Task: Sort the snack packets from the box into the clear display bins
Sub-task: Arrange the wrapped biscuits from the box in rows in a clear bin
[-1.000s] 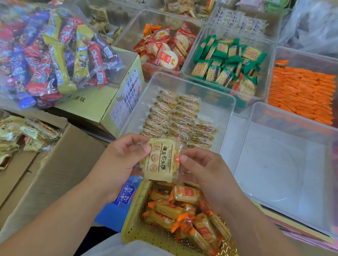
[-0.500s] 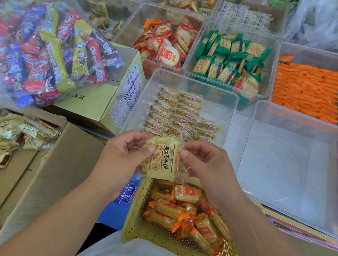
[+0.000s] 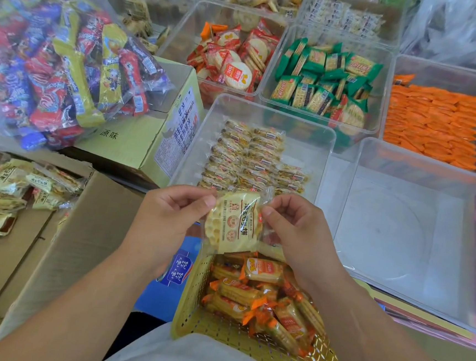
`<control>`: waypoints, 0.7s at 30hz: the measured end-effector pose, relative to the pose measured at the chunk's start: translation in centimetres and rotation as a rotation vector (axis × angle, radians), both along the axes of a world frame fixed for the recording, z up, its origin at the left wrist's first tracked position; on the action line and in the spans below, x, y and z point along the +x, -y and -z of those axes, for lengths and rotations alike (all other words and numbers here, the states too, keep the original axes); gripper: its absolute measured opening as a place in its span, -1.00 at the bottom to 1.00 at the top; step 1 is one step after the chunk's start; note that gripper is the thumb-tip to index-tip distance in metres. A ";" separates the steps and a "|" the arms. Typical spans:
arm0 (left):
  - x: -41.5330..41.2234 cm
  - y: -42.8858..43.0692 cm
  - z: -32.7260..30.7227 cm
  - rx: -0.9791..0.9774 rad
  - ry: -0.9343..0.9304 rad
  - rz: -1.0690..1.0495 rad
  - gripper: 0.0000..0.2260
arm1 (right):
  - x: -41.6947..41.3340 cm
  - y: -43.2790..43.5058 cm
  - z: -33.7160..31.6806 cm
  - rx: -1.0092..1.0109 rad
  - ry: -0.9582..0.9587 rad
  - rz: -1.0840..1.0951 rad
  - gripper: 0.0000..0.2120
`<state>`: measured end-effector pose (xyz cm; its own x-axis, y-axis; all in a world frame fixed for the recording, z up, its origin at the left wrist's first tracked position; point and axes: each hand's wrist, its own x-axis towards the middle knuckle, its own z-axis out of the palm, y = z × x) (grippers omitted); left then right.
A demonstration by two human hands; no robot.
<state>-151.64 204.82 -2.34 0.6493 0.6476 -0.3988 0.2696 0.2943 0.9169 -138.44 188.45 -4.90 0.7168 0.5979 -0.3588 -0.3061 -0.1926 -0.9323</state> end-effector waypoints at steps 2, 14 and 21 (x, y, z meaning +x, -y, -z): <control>0.1 0.1 0.1 0.086 -0.033 -0.017 -0.85 | 0.0 0.0 0.0 -0.009 0.023 0.002 -0.92; 1.4 0.0 0.9 -0.020 -0.129 -0.141 -0.72 | 1.0 0.6 0.3 0.040 0.079 0.048 -0.84; 3.8 -1.4 0.8 -0.379 -0.132 -0.167 -0.83 | 1.8 2.0 -0.2 0.092 0.726 -0.383 -0.52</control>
